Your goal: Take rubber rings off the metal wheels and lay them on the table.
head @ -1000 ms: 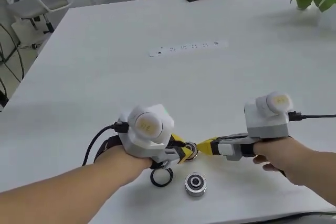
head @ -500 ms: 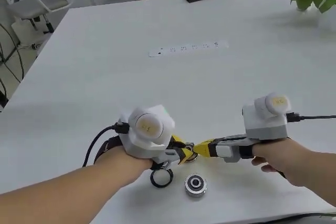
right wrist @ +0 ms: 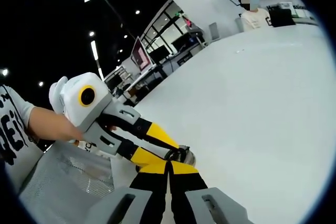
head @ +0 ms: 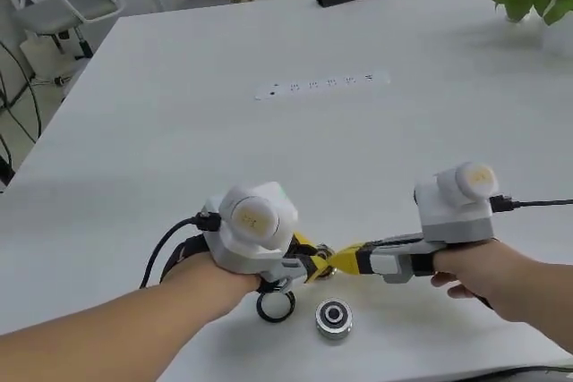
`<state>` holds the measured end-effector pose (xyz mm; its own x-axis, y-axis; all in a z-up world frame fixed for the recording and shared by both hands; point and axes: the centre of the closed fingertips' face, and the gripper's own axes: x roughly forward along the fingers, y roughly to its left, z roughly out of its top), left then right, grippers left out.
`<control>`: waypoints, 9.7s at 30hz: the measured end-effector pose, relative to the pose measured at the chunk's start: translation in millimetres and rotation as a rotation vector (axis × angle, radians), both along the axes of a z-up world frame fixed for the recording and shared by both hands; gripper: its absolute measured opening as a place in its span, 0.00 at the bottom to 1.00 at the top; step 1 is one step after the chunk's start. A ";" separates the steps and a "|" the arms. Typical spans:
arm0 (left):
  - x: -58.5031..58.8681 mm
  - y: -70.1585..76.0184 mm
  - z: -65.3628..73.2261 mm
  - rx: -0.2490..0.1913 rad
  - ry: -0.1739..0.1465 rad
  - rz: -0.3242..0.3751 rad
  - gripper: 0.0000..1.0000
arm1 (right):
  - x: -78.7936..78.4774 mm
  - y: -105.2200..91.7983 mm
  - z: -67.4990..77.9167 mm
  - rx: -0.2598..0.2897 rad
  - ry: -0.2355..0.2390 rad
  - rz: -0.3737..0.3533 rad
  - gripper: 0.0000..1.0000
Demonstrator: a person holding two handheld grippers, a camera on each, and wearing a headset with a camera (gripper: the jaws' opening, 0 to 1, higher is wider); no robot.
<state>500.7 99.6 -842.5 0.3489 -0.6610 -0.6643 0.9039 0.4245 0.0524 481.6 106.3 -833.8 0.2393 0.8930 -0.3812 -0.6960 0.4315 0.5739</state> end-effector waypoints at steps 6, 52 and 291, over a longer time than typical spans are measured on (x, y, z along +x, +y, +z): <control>0.3 -0.3 0.6 -0.003 0.004 0.004 0.07 | -2.1 -1.0 0.2 0.010 0.017 0.004 0.00; -10.3 21.6 29.1 -0.068 0.016 0.006 0.23 | 7.6 -11.1 7.3 0.017 0.012 -0.048 0.00; -93.1 129.6 88.2 -0.192 -0.014 0.246 0.80 | -75.4 -79.5 68.4 -0.312 -0.466 0.045 0.85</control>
<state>407.6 229.2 -754.3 0.5221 -0.6684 -0.5298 0.7725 0.6339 -0.0383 406.2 26.8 -765.4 0.4099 0.7682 -0.4918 -0.8673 0.4953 0.0508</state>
